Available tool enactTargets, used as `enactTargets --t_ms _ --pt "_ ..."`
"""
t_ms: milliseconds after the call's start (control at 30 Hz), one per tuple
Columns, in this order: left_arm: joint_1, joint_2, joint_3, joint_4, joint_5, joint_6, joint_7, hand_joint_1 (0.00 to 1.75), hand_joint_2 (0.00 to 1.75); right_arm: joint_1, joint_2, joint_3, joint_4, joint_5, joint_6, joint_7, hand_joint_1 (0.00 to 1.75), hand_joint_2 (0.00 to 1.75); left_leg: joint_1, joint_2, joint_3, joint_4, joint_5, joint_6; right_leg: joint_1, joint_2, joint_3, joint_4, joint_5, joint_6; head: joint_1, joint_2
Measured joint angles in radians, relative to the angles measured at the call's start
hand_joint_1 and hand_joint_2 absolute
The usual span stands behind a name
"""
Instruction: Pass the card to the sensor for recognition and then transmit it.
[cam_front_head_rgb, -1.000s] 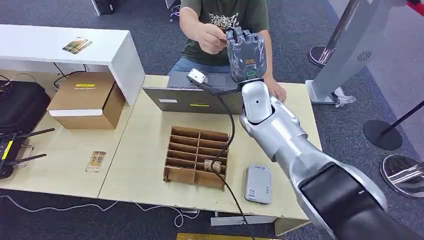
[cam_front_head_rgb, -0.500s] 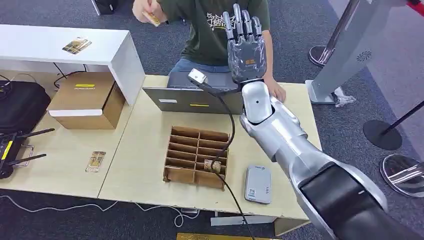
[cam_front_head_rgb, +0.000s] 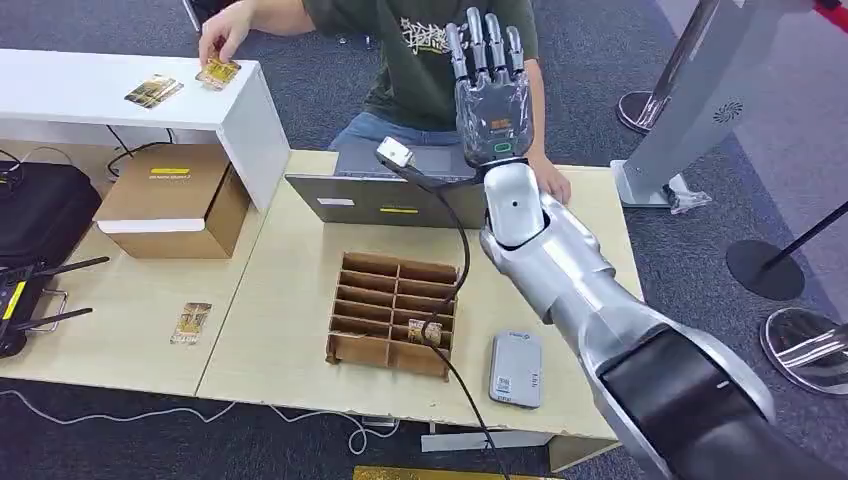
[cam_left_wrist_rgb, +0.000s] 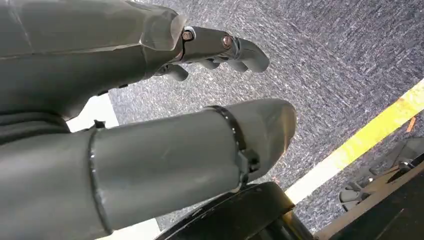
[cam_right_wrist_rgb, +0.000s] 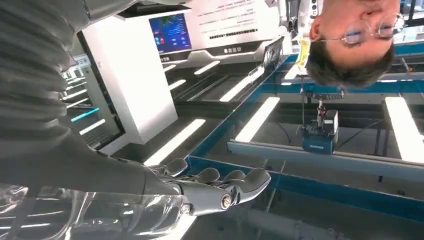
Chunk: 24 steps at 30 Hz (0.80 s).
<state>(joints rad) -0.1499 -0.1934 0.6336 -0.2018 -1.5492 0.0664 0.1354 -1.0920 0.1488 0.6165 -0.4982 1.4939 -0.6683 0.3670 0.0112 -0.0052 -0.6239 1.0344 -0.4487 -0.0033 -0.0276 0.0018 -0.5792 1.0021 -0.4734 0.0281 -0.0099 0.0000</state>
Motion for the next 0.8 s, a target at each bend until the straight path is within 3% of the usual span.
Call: enactTargets --t_ms 200,600,800 --pt "0.002 0.001 0.0 0.0 0.005 0.011 0.009 0.0 0.0 0.059 0.0 -0.027 -0.073 0.0 -0.004 -0.037 0.0 1.75 0.0 0.0 0.0 0.0 0.0 0.0 0.0 0.0 0.0 0.0 0.0 0.0 0.0 0.0" --pt "0.022 0.005 0.001 0.0 0.022 0.042 0.004 0.0 0.0 0.377 -0.044 -0.159 -0.424 0.0 -0.005 -0.079 0.0 1.75 0.0 0.0 0.0 0.0 0.0 0.0 0.0 0.0 -0.001 -0.001 0.0 0.0 0.001 0.0" --pt "0.034 0.005 0.01 0.0 0.042 0.063 -0.012 0.0 0.0 0.611 -0.065 -0.191 -0.66 0.0 -0.005 -0.111 0.0 1.75 0.0 0.0 -0.001 0.0 -0.001 -0.001 0.0 0.0 -0.001 -0.001 -0.001 0.0 0.0 0.0"
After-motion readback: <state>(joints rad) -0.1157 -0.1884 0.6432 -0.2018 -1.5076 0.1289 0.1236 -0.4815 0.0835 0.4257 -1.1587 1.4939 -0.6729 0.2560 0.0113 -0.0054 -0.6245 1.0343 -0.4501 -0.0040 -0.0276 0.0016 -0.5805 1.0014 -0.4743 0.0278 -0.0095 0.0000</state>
